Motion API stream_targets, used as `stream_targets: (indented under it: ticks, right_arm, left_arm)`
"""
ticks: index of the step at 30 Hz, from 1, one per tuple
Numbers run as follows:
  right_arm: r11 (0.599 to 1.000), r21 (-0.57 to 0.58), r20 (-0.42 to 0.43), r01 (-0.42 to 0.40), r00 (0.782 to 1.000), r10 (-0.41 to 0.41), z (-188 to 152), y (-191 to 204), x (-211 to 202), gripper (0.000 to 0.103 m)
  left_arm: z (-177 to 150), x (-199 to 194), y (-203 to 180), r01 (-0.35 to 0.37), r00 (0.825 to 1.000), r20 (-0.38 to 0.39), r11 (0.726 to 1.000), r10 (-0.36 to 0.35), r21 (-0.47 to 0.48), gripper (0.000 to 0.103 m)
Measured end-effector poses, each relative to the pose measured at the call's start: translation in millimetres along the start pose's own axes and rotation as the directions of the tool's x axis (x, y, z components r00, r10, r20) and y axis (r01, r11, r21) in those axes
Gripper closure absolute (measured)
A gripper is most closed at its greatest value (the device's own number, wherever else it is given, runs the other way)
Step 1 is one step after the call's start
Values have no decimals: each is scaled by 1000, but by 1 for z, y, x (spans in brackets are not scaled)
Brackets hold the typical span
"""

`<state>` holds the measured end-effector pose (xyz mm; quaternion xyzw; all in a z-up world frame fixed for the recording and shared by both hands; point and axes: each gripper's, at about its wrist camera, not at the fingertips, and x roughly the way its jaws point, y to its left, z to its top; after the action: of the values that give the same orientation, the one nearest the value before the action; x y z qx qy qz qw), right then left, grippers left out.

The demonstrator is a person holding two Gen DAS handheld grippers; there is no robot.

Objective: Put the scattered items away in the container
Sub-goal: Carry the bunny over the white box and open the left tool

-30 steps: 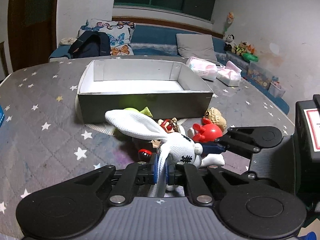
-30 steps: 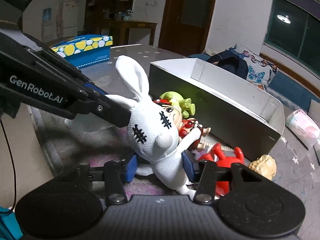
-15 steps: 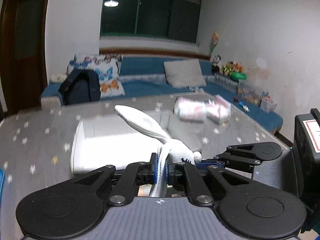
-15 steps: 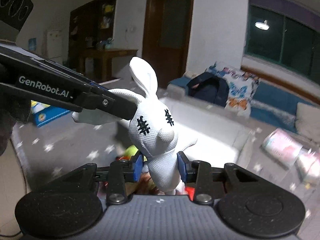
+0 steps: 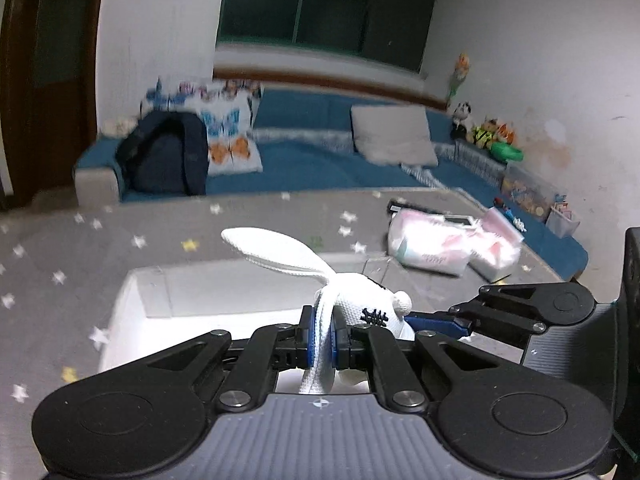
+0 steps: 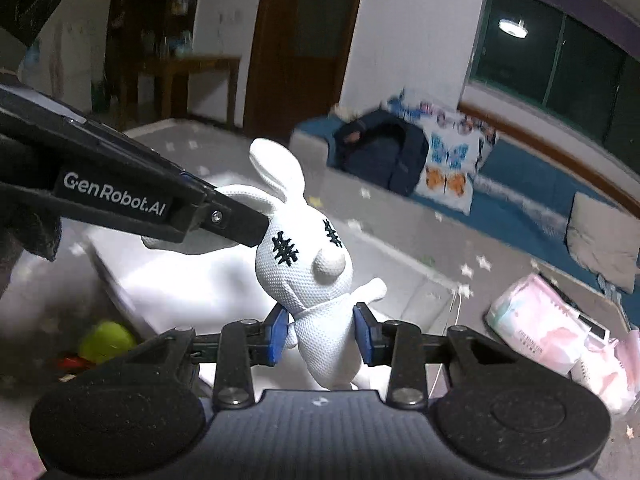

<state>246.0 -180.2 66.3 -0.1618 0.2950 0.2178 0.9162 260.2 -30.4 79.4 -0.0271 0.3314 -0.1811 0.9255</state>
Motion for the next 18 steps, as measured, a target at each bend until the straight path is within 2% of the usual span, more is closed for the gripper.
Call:
stream_targets:
  ticks: [4, 10, 16, 18]
  right_arm:
    - [1000, -21, -79, 8, 997, -9, -2, -4, 33, 68]
    - [1000, -16, -140, 19, 990, -21, 0, -15, 60, 68]
    - [999, -25, -147, 45, 988, -48, 1, -17, 68, 65]
    - [999, -10, -145, 43, 989, -44, 0, -18, 66, 60]
  left_arm:
    - [2, 33, 9, 4, 999, -42, 1000, -5, -24, 95]
    - [-1, 64, 20, 10, 993, -113, 997, -19, -81, 92]
    - [-5, 71, 27, 5, 990, -139, 995, -19, -101, 85]
    - [-5, 68, 27, 3, 991, -136, 995, -16, -98, 85]
